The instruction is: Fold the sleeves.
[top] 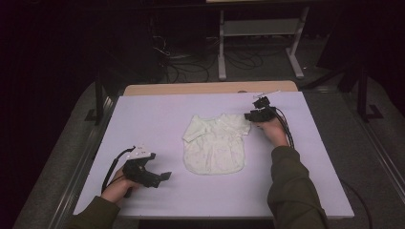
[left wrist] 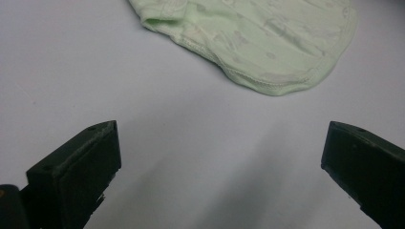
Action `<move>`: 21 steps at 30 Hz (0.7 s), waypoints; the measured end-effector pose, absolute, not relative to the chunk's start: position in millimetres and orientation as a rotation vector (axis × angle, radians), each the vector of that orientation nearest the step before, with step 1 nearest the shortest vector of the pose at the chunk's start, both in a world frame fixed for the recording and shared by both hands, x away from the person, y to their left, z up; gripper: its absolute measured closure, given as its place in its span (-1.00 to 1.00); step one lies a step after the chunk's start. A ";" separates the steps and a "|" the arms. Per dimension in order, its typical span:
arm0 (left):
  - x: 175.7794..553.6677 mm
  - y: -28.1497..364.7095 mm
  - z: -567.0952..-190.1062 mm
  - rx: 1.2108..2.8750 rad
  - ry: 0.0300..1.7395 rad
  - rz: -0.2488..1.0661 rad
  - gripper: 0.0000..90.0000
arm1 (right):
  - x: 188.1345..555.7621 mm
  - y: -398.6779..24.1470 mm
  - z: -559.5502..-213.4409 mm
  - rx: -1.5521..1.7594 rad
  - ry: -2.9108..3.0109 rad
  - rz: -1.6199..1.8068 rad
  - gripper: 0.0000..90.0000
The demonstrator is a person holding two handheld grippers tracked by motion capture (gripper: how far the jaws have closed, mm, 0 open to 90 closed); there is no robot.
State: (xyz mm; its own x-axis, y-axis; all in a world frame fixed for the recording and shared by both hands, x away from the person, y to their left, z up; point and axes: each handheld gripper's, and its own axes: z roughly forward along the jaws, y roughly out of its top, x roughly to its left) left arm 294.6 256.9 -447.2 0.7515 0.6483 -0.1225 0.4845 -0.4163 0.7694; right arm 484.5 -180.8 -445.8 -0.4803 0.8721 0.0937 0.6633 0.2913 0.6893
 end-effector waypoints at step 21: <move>294.3 257.7 -446.6 2.095 0.846 0.245 -1.00 | 482.6 -173.3 -450.7 1.361 2.310 0.954 0.92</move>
